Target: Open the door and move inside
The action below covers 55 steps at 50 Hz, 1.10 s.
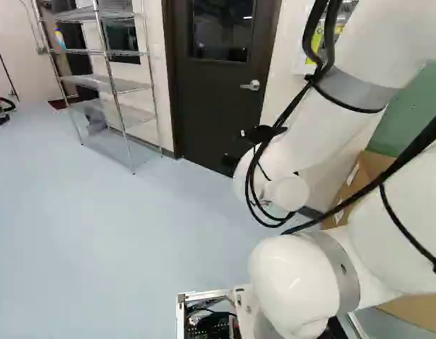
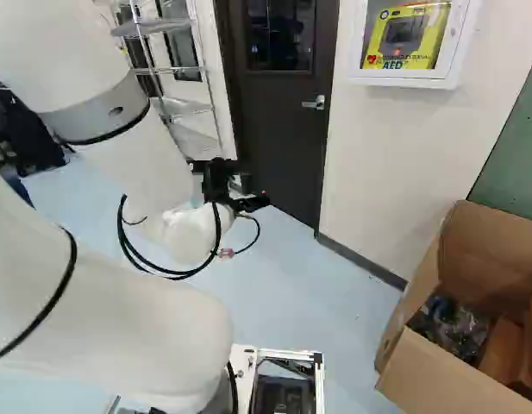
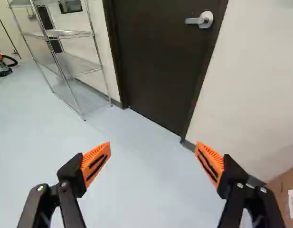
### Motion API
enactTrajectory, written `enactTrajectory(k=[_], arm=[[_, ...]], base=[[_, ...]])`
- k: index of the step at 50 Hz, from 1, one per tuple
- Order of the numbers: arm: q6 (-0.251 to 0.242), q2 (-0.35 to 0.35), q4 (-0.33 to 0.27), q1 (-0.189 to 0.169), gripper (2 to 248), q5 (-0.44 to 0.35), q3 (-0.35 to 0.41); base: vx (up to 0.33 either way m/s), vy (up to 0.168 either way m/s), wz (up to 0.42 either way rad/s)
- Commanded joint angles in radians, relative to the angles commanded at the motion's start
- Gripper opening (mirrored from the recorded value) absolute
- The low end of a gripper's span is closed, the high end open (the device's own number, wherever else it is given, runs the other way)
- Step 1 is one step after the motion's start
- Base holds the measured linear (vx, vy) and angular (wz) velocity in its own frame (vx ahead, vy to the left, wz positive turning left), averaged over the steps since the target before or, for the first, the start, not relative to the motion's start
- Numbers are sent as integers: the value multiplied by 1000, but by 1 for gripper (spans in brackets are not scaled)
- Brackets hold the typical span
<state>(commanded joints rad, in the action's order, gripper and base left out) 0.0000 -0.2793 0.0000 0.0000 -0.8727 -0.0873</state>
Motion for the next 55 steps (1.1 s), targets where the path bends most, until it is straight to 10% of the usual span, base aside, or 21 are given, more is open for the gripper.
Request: enactTrajectory(k=[55], arm=[[0,0,0,0,247,0,0]], base=[[9,0,1]])
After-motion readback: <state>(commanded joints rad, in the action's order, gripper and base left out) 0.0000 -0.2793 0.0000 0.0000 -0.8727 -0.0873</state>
